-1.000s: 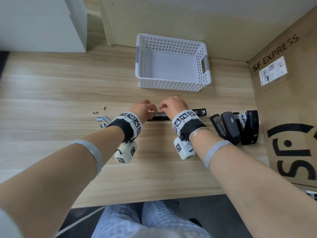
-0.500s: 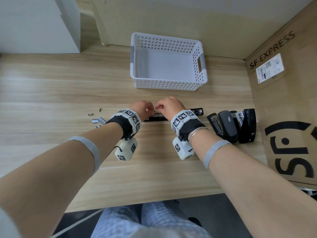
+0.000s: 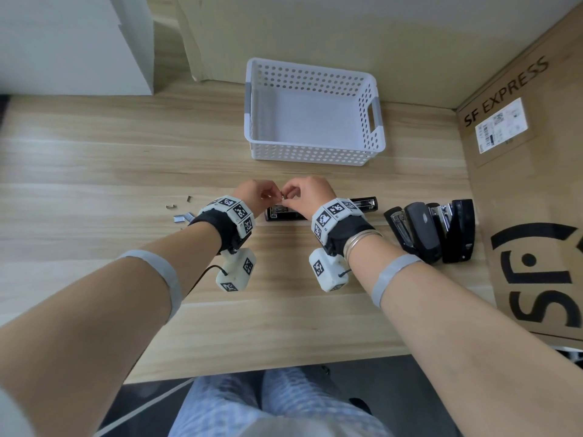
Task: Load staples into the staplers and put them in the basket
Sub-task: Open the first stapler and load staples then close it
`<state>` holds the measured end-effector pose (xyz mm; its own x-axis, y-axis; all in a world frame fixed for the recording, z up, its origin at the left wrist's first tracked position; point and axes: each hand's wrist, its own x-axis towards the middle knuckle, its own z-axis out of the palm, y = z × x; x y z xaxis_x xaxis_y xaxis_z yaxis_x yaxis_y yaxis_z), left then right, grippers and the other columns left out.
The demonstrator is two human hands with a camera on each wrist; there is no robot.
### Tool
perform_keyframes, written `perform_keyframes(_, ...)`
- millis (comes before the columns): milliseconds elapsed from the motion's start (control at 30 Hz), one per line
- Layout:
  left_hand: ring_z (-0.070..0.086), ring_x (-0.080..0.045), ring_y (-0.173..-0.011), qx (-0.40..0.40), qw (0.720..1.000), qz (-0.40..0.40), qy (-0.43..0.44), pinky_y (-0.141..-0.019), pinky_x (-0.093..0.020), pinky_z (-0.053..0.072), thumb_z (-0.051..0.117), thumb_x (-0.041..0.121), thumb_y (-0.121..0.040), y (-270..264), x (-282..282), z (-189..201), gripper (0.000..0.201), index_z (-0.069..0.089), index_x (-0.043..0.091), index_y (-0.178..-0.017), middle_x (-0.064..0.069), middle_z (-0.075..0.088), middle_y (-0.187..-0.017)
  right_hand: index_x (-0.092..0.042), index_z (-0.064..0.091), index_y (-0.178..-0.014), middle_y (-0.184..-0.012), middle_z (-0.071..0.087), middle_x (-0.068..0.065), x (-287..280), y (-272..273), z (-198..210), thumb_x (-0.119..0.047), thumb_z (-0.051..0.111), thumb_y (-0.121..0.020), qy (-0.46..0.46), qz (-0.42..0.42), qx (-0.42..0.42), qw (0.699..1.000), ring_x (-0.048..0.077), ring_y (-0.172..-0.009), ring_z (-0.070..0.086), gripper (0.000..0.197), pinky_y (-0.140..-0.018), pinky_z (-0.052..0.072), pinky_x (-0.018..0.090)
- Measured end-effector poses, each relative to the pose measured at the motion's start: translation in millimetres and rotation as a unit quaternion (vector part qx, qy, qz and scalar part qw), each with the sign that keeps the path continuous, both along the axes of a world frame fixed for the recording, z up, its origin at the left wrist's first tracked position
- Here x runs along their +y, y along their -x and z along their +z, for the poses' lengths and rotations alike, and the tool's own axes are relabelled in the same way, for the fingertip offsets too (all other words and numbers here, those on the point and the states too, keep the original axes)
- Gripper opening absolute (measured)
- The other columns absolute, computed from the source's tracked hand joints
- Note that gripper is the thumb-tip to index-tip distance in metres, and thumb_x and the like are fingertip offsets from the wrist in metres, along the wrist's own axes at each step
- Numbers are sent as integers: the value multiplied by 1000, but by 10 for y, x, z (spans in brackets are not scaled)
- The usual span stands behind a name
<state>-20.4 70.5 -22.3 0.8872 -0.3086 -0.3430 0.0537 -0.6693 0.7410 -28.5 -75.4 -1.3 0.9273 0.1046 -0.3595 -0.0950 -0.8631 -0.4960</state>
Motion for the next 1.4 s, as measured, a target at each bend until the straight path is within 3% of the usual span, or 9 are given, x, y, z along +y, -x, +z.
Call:
perform_keyframes(67, 55, -15, -81, 11, 999, -13, -31, -69, -21, 42, 65, 13, -81, 28, 26, -23, 14, 65, 7, -94, -7, 67, -94, -24, 72, -101, -98, 73, -6, 7, 6, 3, -21, 66, -85, 44, 51, 3, 998, 13, -101, 60, 18, -90, 46, 25)
perform_keyframes(133, 57, -18, -81, 19, 998, -30, -59, -74, -23, 44, 68, 13, -79, 49, 43, -59, 20, 63, 9, -97, -7, 69, -101, -27, 71, -106, -101, 72, -6, 12, 17, 5, -22, 61, -88, 86, 101, 8, 991, 16, -109, 53, 22, -91, 43, 27)
perform_keyframes(267, 62, -27, -97, 6, 994, -49, -94, -77, -22, 40, 66, 11, -80, 73, 31, -64, 24, 61, 5, -102, -10, 68, -108, -25, 74, -104, -101, 71, 2, 48, 36, -26, -21, 58, -90, 123, 147, -1, 981, 24, -107, 50, 21, -93, 45, 35)
perform_keyframes(400, 61, -28, -100, -1, 994, -50, -102, -82, -26, 43, 66, 13, -81, 90, 23, -61, 26, 61, 4, -104, -12, 68, -109, -19, 74, -101, -101, 69, 5, 77, 33, -82, -21, 59, -90, 148, 161, -5, 976, 24, -106, 50, 19, -92, 45, 36)
perform_keyframes(733, 62, -28, -99, -1, 994, -54, -91, -84, -27, 45, 65, 13, -82, 92, 31, -50, 26, 61, 2, -105, -12, 68, -110, -31, 71, -110, -112, 68, -5, 90, 0, -119, -33, 62, -89, 119, 77, 13, 990, 22, -115, 49, 22, -96, 36, 32)
perform_keyframes(967, 61, -27, -98, 0, 992, -73, -101, -84, -29, 46, 62, 13, -84, 80, 43, -50, 23, 60, 6, -106, -10, 66, -111, -32, 68, -109, -117, 64, -8, -3, -25, -90, -24, 65, -88, 164, 54, 18, 985, 20, -121, 47, 23, -100, 34, 34)
perform_keyframes(1100, 58, -26, -93, -7, 988, -75, -133, -83, -31, 46, 54, 4, -83, 35, 204, -35, 24, 59, 8, -106, -11, 62, -112, -34, 68, -107, -115, 65, -10, 0, -65, -8, -22, 63, -89, 157, 42, -1, 987, 19, -119, 48, 23, -99, 34, 33)
perform_keyframes(1233, 57, -29, -100, -1, 978, -16, -208, -77, -32, 46, 50, -8, -78, -50, 587, 9, 37, 55, 13, -109, -10, 56, -115, -32, 68, -107, -113, 65, -9, 100, -82, 26, -21, 61, -90, 145, 52, -7, 988, 20, -117, 48, 22, -98, 33, 32)
perform_keyframes(1400, 48, -35, -109, 32, 959, 19, -282, -89, -39, 45, 52, -9, -78, -57, 1063, 2, 38, 49, 9, -111, -19, 50, -117, -32, 68, -106, -113, 65, -8, 227, -96, 23, -22, 61, -90, 134, 66, -12, 989, 20, -116, 49, 20, -97, 34, 33)
